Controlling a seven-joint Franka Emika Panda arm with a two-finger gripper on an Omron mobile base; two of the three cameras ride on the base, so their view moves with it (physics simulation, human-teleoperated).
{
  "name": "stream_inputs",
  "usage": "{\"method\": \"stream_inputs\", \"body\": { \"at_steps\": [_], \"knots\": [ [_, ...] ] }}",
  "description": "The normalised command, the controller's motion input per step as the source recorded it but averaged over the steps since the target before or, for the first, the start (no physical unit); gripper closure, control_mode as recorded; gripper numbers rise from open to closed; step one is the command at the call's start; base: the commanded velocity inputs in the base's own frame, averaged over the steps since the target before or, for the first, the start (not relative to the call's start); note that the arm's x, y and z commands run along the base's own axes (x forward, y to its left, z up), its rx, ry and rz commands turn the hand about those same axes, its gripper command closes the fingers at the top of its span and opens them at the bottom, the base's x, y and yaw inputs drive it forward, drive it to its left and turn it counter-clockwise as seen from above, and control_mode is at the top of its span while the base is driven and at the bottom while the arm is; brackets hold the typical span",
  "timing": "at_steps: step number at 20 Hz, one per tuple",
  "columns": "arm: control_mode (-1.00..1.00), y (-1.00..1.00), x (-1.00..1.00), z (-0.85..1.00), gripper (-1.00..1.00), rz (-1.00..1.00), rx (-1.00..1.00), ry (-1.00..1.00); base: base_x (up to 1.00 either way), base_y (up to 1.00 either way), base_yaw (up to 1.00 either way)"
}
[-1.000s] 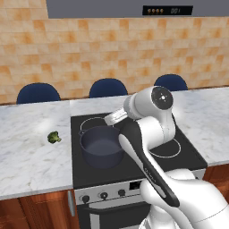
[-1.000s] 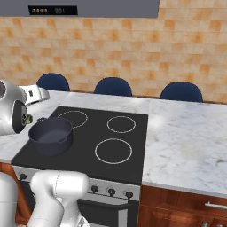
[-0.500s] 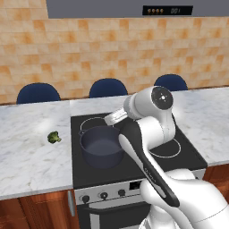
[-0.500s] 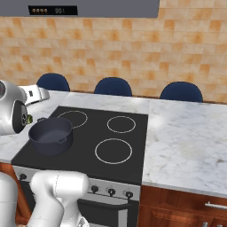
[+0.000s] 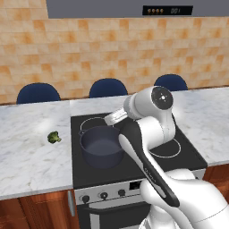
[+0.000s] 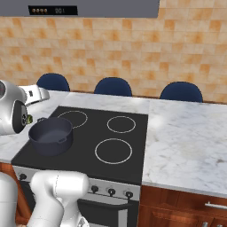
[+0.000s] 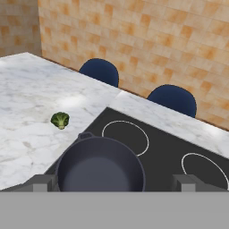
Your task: Turn on the burner for the pot on the stove. Wait thirty seconds for the pot to heat up. Then add the broccoli to the pot.
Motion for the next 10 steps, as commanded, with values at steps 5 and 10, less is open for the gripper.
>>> {"method": "stream_inputs", "body": {
  "at_steps": [5,10],
  "knots": [
    [-1.00,0.00,0.00,0.00,-1.00,0.00,0.00,0.00,0.00,0.00,0.00],
    [-1.00,0.00,0.00,0.00,-1.00,0.00,0.00,0.00,0.00,0.00,0.00]
  ]
}}
